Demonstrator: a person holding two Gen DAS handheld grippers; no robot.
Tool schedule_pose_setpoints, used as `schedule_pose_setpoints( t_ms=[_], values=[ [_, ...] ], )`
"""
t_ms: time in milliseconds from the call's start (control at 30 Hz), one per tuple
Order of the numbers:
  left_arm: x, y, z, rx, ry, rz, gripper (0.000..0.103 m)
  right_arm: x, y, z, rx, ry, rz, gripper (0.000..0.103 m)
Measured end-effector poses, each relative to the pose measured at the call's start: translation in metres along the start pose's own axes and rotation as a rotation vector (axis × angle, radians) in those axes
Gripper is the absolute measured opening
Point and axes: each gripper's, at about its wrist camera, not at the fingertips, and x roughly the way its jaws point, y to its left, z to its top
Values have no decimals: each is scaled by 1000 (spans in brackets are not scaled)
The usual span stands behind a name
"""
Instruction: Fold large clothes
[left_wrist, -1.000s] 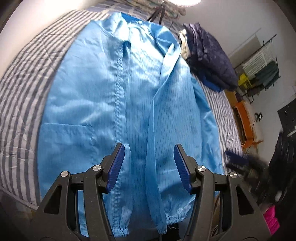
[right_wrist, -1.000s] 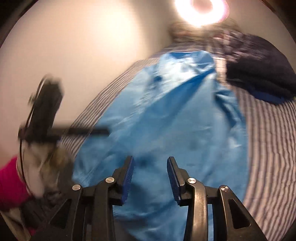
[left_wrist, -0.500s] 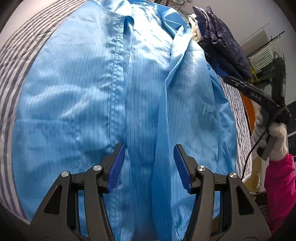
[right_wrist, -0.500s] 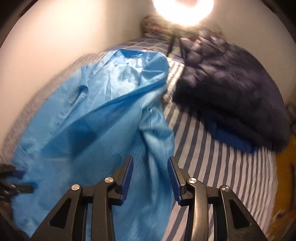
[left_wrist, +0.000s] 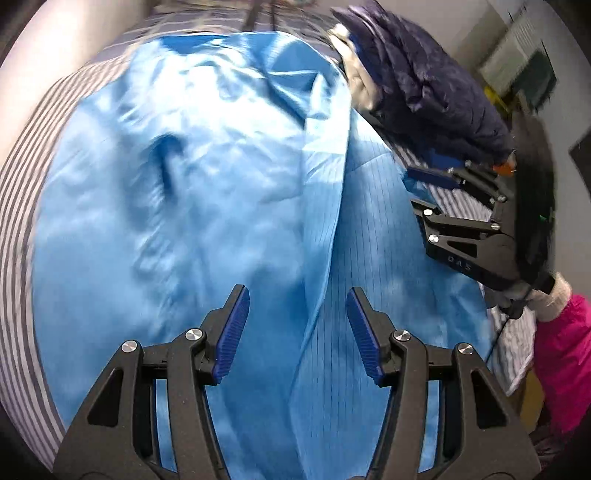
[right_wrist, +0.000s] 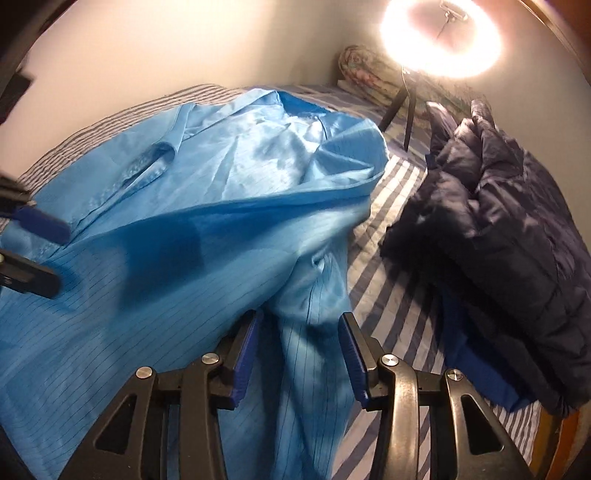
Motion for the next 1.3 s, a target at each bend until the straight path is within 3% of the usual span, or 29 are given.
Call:
schedule_pose_setpoints(
  t_ms=[133, 200, 367, 467, 533, 667, 700, 800, 833, 867, 967, 1067, 1167, 1233, 1300],
  values=[
    [24, -2, 23, 44, 8, 51, 52, 5, 1, 5, -6, -26, 4, 44],
    [37, 2, 31, 35, 27, 45, 0, 10, 1, 7, -14, -27, 1, 44],
    [34, 29, 28, -105, -18, -4, 0, 19, -10, 8, 50, -1, 10, 10],
    [16, 55, 11, -197, -61, -29, 0, 11, -31, 3, 170, -28, 61, 3],
    [7, 77, -10, -268, -66, -45, 0, 4, -57, -4, 339, -58, 142, 2],
    [6, 97, -39, -358, -51, -96, 0, 5, -104, -30, 691, -71, 281, 2],
    [5, 95, -43, -372, -60, -103, 0, 7, -111, -35, 740, -52, 279, 3],
    [4, 92, -42, -391, -72, -97, 0, 3, -115, -36, 713, 9, 138, 30],
    [4, 89, -40, -383, -62, -88, 0, -5, -114, -36, 699, -6, 129, 33],
    [2, 86, -39, -372, -51, -76, 1, -12, -113, -35, 691, -17, 134, 34],
    [-6, 78, -39, -333, -65, -35, 19, -39, -103, -31, 645, -55, 141, 35],
    [-31, 64, -47, -278, -127, 29, 24, -46, -93, -32, 633, -48, 244, 41],
    [-49, 36, -63, -230, -122, -35, 29, -24, -90, -38, 682, 28, 326, 49],
    [-52, 9, -77, -179, -92, -82, 42, -3, -92, -44, 730, 80, 363, 65],
    [-47, -21, -90, -113, -51, -121, 59, 13, -99, -50, 807, 91, 378, 65]
  ],
)
